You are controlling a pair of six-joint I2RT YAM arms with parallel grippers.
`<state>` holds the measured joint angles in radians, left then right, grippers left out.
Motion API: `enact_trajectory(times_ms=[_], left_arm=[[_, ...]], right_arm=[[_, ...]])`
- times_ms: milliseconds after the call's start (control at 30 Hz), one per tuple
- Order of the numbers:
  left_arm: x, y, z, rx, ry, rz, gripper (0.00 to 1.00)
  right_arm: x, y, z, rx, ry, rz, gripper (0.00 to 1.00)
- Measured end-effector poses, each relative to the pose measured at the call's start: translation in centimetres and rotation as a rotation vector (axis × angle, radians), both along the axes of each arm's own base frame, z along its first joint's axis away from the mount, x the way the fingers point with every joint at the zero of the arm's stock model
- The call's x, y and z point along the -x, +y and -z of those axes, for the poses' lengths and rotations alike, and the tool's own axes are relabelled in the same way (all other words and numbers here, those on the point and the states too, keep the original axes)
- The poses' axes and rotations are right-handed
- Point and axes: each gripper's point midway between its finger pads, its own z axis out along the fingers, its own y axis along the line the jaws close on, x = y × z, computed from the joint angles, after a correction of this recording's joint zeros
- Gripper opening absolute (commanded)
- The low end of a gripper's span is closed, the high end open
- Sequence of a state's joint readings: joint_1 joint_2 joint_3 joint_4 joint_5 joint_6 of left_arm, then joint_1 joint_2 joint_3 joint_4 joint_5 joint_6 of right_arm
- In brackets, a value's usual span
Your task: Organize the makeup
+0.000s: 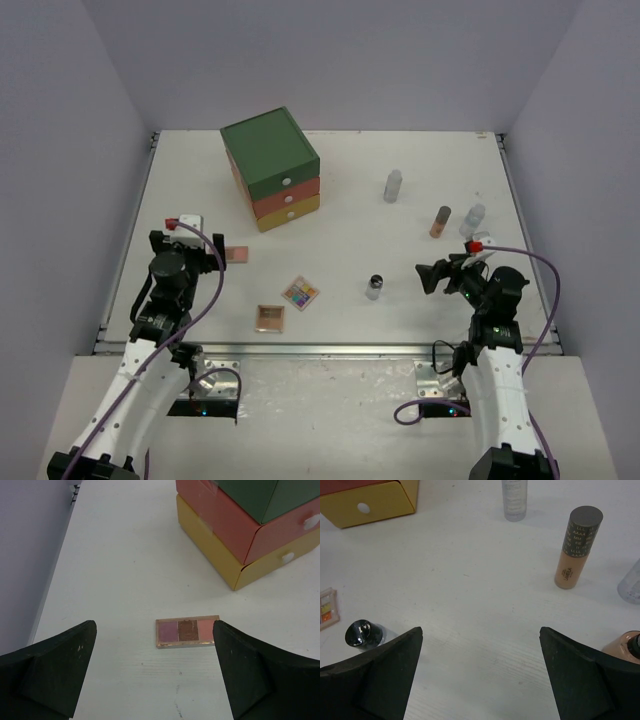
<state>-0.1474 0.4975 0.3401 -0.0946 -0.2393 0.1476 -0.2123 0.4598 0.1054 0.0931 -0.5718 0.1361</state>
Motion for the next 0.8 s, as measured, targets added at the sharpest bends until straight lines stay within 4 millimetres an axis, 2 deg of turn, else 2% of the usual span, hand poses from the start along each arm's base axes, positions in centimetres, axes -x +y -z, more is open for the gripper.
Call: enact_trajectory(times_ms=[133, 267, 367, 433, 533, 600, 700, 767, 800], left_arm=[[0.0, -0.1, 0.0, -0.024, 0.003, 0.018, 1.00], [-0.1, -1.0, -0.8, -0.109, -0.003, 0.117, 1.00], [-0.4, -2.2, -3.3, -0.200, -0.051, 0.234, 1.00], [-0.8, -3.3, -5.7, -0.270, -0.084, 0.325, 1.00], [-1.7, -4.7, -10.1, -0.358, -0.150, 0.428, 1.00], [-2.6, -5.4, -12.3, -0.421, -0.156, 0.482, 0.99], [-5.6, -6.1, -15.1, -0.482, -0.089, 0.540, 0.92], [-9.1, -6.6, -16.4, -0.477, 0.021, 0.574, 0.90], [-11.2, -7.0, -18.0, -0.470, 0.039, 0.578, 0.89]], right_arm=[[-0.1, -0.3, -0.2, -0.035, 0.044, 0.041, 0.99], [-1.0, -0.6, -3.0, -0.088, 0.042, 0.077, 0.99], [-1.8, -0.6, -6.5, -0.128, -0.003, 0.086, 0.99], [-2.2, -0.1, -9.0, -0.145, -0.040, 0.054, 0.99], [-2.9, 0.7, -13.2, -0.156, -0.105, -0.012, 0.87], [-3.5, 1.1, -15.3, -0.160, -0.105, -0.046, 0.81], [-5.7, 1.1, -19.0, -0.151, -0.080, -0.066, 0.76], [-7.8, 1.6, -20.9, -0.120, -0.035, -0.061, 0.76], [-9.0, 2.3, -21.9, -0.086, -0.030, -0.069, 0.76]])
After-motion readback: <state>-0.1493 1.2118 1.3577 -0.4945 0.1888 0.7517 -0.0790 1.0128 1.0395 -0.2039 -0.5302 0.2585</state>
